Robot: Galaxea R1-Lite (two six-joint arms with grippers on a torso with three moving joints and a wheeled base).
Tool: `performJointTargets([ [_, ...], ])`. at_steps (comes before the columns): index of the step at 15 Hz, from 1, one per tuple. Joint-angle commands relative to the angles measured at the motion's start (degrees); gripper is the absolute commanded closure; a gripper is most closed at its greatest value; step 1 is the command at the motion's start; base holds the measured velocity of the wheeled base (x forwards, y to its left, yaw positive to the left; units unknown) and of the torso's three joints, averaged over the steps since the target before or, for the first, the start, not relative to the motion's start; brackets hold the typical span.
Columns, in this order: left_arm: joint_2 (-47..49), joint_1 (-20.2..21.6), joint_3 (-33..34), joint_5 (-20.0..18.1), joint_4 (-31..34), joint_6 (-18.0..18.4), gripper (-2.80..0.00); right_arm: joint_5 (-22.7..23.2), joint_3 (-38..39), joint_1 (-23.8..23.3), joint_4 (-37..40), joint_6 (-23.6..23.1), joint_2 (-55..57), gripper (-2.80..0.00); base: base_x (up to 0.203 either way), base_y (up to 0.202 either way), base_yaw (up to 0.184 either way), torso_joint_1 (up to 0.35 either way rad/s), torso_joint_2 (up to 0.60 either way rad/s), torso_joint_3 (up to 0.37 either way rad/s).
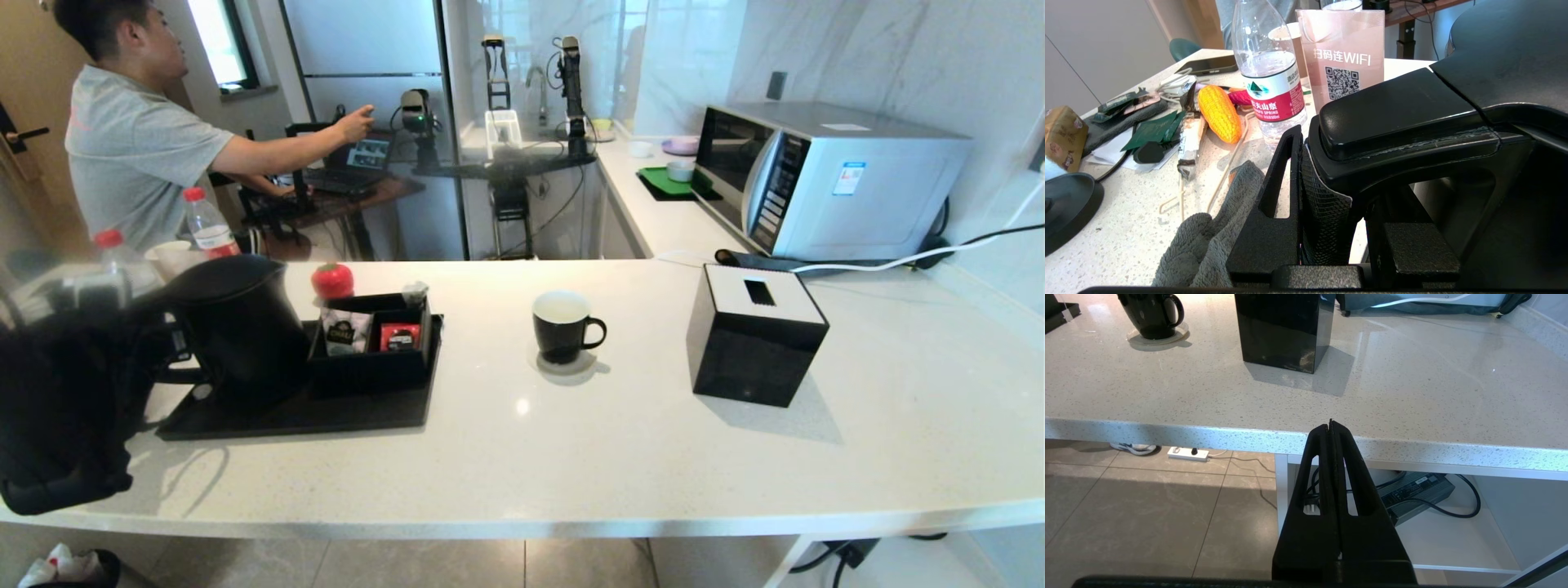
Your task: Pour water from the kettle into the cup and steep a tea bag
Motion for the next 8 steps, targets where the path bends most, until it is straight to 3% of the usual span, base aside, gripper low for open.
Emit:
performJointTargets([
  [1,-0.31,0.01,0.26,0.03,-2.50,0.08,0.00,0.05,0.00,0.03,-0.01,-0.03,0.07,0.00,0.000,0.000,0.000,0.000,0.00,0.000],
  [6,-0.58,0.01,2.38,0.03,-2.50,0.17,0.00,0.05,0.00,0.02,-0.01,-0.03,0.07,0.00,0.000,0.000,0.000,0.000,0.00,0.000],
  [7,-0.57,0.01,2.30,0.03,-2.50,0.17,-2.31,0.05,0.00,0.06,-0.01,-0.03,0.07,0.00,0.000,0.000,0.000,0.000,0.00,0.000],
  [8,-0.49,0.10,2.43,0.03,-2.50,0.17,-2.80,0.05,0.00,-0.02,-0.01,-0.03,0.07,0.00,0.000,0.000,0.000,0.000,0.00,0.000],
])
